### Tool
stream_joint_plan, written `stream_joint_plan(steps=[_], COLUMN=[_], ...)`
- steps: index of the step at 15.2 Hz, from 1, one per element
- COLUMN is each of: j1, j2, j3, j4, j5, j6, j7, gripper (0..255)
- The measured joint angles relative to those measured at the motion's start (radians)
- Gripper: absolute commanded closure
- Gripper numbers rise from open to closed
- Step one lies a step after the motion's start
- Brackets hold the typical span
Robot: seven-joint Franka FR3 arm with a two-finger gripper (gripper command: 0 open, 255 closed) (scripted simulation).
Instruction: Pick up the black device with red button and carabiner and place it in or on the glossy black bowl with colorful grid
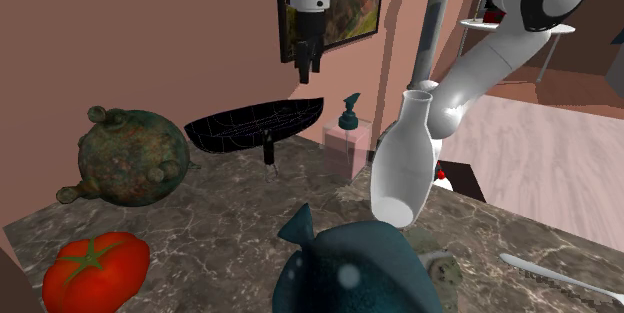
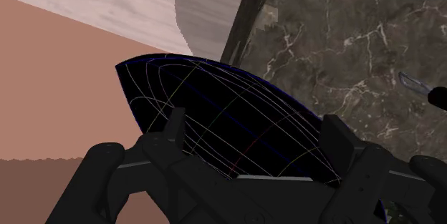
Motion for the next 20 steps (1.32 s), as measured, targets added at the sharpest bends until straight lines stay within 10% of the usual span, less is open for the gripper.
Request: stream_joint_plan(steps=[20], j1=[0.076], j2=[0.424], j3=[0.330], j4=[0.276], j5=[0.053], j6=[0.153], j7=[0.335], gripper=[0])
